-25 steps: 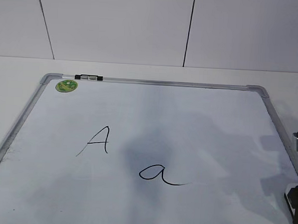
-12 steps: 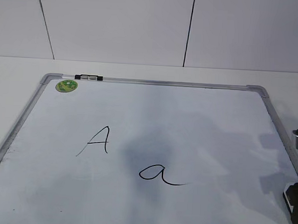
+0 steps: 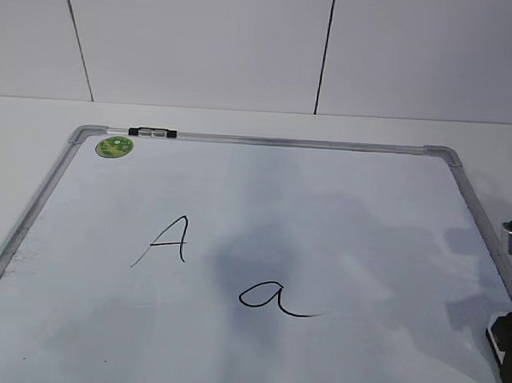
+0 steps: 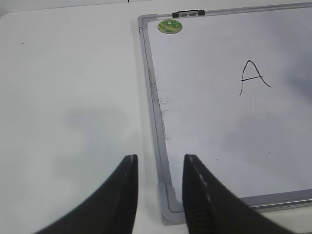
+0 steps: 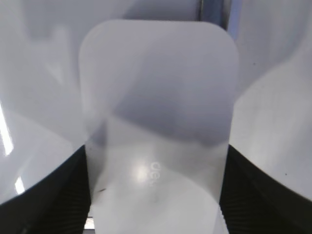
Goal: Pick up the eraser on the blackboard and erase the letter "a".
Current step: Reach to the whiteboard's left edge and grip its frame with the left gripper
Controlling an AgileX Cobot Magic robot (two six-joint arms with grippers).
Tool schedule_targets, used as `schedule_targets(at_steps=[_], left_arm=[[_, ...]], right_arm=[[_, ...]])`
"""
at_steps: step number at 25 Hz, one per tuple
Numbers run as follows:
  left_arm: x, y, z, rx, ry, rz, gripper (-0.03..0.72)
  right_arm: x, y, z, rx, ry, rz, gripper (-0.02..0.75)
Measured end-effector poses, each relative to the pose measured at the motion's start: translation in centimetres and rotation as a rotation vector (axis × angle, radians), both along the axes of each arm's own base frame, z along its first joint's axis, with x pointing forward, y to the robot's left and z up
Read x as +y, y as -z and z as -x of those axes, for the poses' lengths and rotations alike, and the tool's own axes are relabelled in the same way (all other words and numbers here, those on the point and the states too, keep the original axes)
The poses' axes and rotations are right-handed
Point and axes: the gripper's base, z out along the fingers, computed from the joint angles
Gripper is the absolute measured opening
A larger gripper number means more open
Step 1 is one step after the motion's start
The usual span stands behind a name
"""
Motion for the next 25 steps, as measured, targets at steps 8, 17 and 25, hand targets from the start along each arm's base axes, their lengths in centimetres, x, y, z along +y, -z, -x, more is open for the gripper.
schedule_targets(at_steps=[8,17,25], left_arm=[[0.0,0.0,0.0,0.0,0.0,0.0,0.235],[0.0,0.0,0.0,0.0,0.0,0.0,0.235],[0.0,0.0,0.0,0.0,0.0,0.0,0.235]], right_arm=[[0.0,0.0,0.0,-0.001,-0.002,0.004,0.571],[0.0,0.0,0.0,-0.001,-0.002,0.004,0.571],[-0.1,-1.0,0.2,-0.05,-0.004,-0.001,0.571]])
